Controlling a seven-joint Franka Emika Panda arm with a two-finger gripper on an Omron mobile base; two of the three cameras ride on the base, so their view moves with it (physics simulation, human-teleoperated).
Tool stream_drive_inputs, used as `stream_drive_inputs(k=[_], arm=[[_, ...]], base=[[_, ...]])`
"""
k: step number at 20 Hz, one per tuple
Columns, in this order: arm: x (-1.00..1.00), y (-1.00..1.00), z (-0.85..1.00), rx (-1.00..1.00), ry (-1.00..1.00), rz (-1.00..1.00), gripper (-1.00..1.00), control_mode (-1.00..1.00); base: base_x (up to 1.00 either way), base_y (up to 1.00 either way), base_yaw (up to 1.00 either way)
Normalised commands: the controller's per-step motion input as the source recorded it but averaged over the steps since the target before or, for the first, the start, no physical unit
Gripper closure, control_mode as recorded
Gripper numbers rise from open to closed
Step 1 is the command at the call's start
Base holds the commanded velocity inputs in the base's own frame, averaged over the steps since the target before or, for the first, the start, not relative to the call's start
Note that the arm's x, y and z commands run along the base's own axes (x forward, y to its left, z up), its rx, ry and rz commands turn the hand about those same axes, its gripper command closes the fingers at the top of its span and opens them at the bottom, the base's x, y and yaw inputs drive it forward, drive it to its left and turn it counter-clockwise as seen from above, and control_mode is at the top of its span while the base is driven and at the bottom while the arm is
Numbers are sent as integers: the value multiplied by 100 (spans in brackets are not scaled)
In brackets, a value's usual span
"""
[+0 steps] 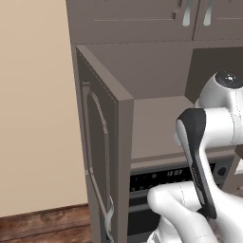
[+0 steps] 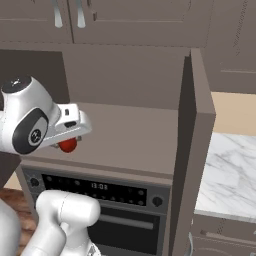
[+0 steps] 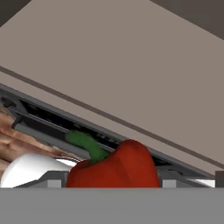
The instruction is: Pick the bell peppers from the cabinet and place them in one bowl. Pick the tangerine from the sink and place it in the other bowl.
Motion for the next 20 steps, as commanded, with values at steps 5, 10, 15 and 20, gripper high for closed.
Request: stream_drive_inputs(k=[5,10,15,20], arm=[[0,0,0,0,0,0,100,-100],[0,0,0,0,0,0,100,-100],[0,0,0,0,0,0,100,100],[0,0,0,0,0,0,100,100]], base=[[0,0,0],[0,0,0],[0,0,0],[-62,-1,0]])
